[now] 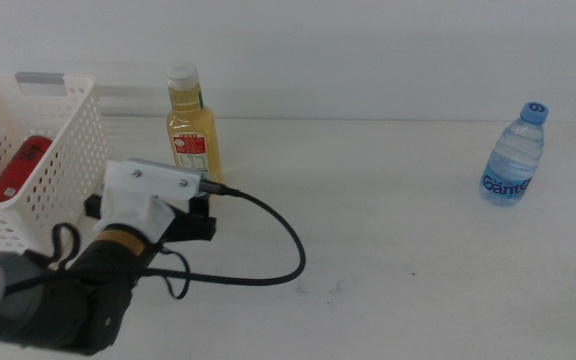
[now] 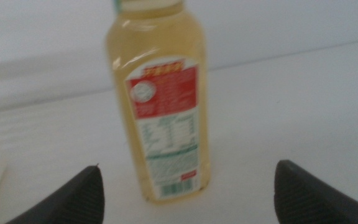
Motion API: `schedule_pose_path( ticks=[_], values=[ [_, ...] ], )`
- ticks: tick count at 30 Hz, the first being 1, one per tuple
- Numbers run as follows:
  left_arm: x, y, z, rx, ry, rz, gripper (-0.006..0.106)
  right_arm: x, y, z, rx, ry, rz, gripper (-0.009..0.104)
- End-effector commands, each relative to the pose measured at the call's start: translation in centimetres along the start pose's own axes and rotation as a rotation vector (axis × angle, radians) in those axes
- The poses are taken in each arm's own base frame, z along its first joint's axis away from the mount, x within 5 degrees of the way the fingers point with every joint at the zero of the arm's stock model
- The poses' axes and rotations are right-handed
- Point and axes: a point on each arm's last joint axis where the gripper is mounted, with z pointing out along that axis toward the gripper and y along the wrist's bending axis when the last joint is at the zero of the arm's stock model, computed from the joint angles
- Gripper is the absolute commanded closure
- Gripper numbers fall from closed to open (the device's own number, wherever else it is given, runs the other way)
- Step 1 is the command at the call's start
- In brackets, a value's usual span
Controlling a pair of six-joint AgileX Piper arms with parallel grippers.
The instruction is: Use arms to grab the bottles and put them into the dustbin to the left of the table.
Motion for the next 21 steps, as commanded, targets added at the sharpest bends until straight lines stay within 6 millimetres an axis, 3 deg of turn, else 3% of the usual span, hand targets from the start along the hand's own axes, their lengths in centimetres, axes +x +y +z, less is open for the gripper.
schedule_pose_path(
  ticks=[1, 8, 21],
  values=[
    [-0.4, -0.4, 0.9, 0.020, -0.030, 0.025, 0.007, 0.1, -0.1, 0.0, 0.009, -0.003, -0.016, 0.004],
    [-0.1, -0.3, 3.6, -0.050, -0.037, -0.088, 0.007, 0.1, -0.1, 0.0, 0.009, -0.003, -0.016, 0.004],
    [1.0, -0.5, 7.6, -0.121, -0.031, -0.082, 0.007, 0.1, -0.1, 0.0, 0.009, -0.003, -0.016, 0.004]
  ],
)
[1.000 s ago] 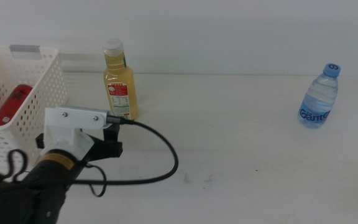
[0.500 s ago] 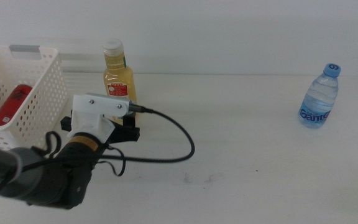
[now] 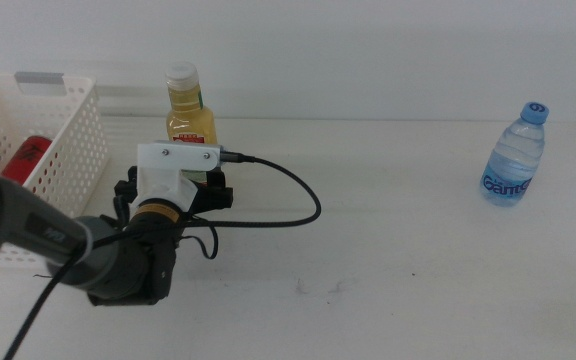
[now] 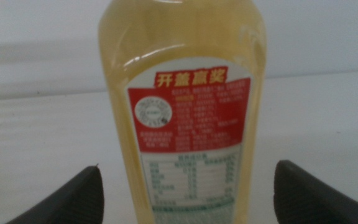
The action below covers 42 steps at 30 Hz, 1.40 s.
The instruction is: Use arms to grab the bottles and put them into the dustbin to the left of the table.
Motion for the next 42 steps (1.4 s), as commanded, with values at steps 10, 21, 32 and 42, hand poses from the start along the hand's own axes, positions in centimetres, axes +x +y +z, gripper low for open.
schedule_pose_path(
  ticks=[10, 21, 32, 42],
  values=[
    [0.0, 0.3, 4.3, -0.064, -0.051, 0.027, 0.007, 0.1, -0.1, 0.0, 0.009, -0.003, -0.016, 0.004],
    [0.5, 0.8, 6.1, -0.098, -0.052, 0.000, 0.028, 0.1, -0.1, 0.0, 0.009, -0.003, -0.016, 0.004],
    [-5.6, 1.1, -4.6, -0.064, 0.140, 0.039, 0.102, 0.1, -0.1, 0.0, 0.009, -0.003, -0.016, 0.004],
    [-13.2, 3.2, -11.5, 0.101, 0.170, 0.047, 0.097, 0.1, -0.1, 0.0, 0.009, -0.003, -0.016, 0.004]
  ],
)
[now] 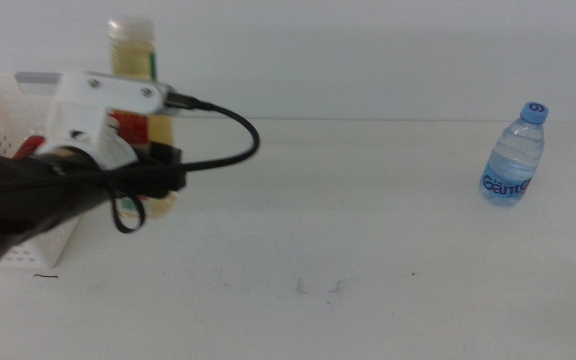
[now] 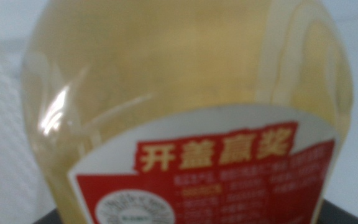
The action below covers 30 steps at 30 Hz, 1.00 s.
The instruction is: Use arms to grab the bottles and put them into the dustbin to the left of the table.
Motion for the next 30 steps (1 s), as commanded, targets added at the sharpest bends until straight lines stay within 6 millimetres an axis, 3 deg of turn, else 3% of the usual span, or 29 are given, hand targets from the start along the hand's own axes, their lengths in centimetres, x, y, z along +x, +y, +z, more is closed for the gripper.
schedule_pose_path(
  ticks=[1, 9, 11, 16, 20, 22, 26, 30],
  values=[
    [-1.4, 1.1, -1.3, -0.055, -0.082, -0.003, 0.095, 0.1, -0.1, 0.0, 0.009, -0.003, -0.016, 0.004],
    [-1.6, 2.0, -1.6, 0.083, 0.106, 0.010, 0.074, 0.1, -0.1, 0.0, 0.009, -0.003, -0.016, 0.004],
    [-3.4, 3.0, -2.1, 0.067, 0.183, -0.011, 0.069, 0.1, -0.1, 0.0, 0.009, -0.003, -0.016, 0.004],
    [-9.0, 8.3, -4.0, -0.082, 0.298, -0.058, 0.058, 0.1, -0.1, 0.0, 0.009, -0.003, -0.016, 0.004],
    [-11.4, 12.2, -4.1, -0.053, 0.507, -0.055, 0.057, 0.1, -0.1, 0.0, 0.009, -0.003, -0.016, 0.004],
    [-11.8, 14.1, -3.1, -0.035, 0.594, -0.046, 0.057, 0.1, -0.1, 0.0, 0.009, -0.003, -0.016, 0.004],
    [-12.3, 17.7, -0.2, -0.074, 0.597, -0.072, 0.057, 0.1, -0.1, 0.0, 0.009, -0.003, -0.016, 0.004],
    [-10.2, 20.4, 3.0, -0.097, 0.680, -0.074, 0.057, 0.1, -0.1, 0.0, 0.009, -0.003, -0.016, 0.004]
  ],
)
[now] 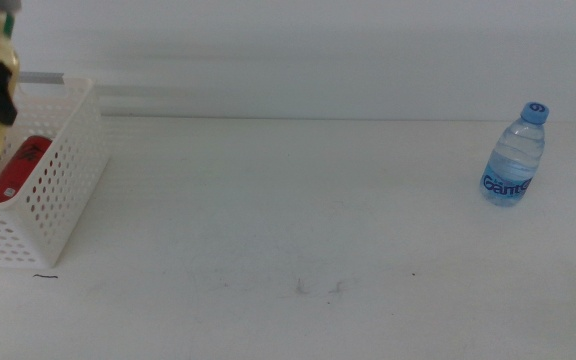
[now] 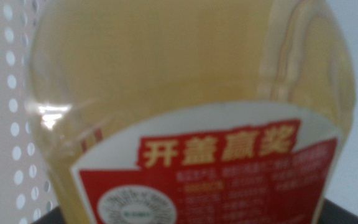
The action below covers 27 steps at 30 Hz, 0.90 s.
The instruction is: Use arms to grab the bottles and put them into the dustbin to the left of the table.
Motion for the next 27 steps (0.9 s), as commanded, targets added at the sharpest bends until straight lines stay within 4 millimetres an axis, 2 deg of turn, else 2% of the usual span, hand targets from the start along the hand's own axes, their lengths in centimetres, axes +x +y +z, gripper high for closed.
schedule_pose_path(
  ticks=[1, 9, 14, 16, 17, 23, 27],
  values=[
    [-0.4, 1.1, 1.2, -0.019, 0.008, -0.002, 0.057, 0.1, -0.1, 0.0, 0.009, -0.003, -0.016, 0.004],
    [-0.1, 2.4, 6.5, 0.027, 0.118, -0.001, 0.057, 0.1, -0.1, 0.0, 0.009, -0.003, -0.016, 0.004],
    [0.1, 2.6, 8.4, 0.049, 0.153, 0.016, 0.055, 0.1, -0.1, 0.0, 0.009, -0.003, -0.016, 0.004],
    [0.1, 2.7, 8.8, 0.054, 0.162, 0.027, 0.050, 0.1, -0.1, 0.0, 0.009, -0.003, -0.016, 0.004],
    [0.1, 2.7, 8.9, 0.056, 0.164, 0.038, 0.046, 0.1, -0.1, 0.0, 0.009, -0.003, -0.016, 0.004],
    [-0.1, 2.7, 8.7, 0.057, 0.153, 0.047, 0.007, 0.1, -0.1, 0.0, 0.009, -0.003, -0.016, 0.004],
    [-1.0, 2.2, 6.5, 0.066, 0.076, -0.014, 0.007, 0.1, -0.1, 0.0, 0.009, -0.003, -0.016, 0.004]
  ],
)
